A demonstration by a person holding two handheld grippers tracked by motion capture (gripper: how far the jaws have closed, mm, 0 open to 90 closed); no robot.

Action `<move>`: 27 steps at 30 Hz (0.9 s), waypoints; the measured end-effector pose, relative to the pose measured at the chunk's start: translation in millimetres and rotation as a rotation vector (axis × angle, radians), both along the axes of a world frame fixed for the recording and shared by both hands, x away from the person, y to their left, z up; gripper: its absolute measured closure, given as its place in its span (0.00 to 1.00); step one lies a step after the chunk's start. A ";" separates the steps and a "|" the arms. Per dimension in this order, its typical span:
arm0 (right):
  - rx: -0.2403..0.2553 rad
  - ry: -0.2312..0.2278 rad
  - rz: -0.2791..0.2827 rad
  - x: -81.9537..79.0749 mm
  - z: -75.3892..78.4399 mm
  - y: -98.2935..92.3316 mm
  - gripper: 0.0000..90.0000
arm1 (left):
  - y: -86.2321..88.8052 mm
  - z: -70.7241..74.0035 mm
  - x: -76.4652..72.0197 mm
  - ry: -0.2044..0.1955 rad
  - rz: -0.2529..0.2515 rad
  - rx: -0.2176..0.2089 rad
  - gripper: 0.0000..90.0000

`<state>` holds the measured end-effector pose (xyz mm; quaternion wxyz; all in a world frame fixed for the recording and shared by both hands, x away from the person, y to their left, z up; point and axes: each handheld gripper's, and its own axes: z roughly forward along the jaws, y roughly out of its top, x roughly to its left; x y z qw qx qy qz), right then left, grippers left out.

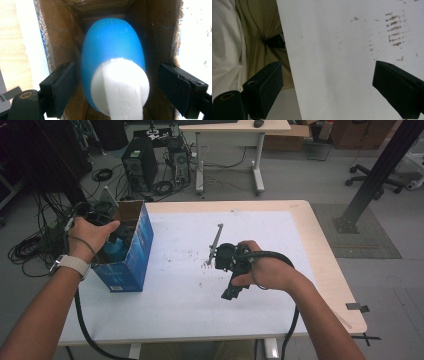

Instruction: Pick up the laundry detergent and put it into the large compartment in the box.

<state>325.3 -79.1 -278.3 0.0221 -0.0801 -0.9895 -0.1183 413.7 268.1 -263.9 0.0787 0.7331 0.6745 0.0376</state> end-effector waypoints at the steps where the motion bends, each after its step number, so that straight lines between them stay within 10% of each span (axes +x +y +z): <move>1: 0.000 0.001 0.001 -0.1 0.0 0.2 0.11 | 0.4 0.7 -0.2 0.002 -0.003 0.000 0.18; 27: -0.002 -0.001 0.002 -1.8 2.0 1.4 0.11 | 0.4 55.9 -3.9 -0.083 -0.016 -0.059 0.07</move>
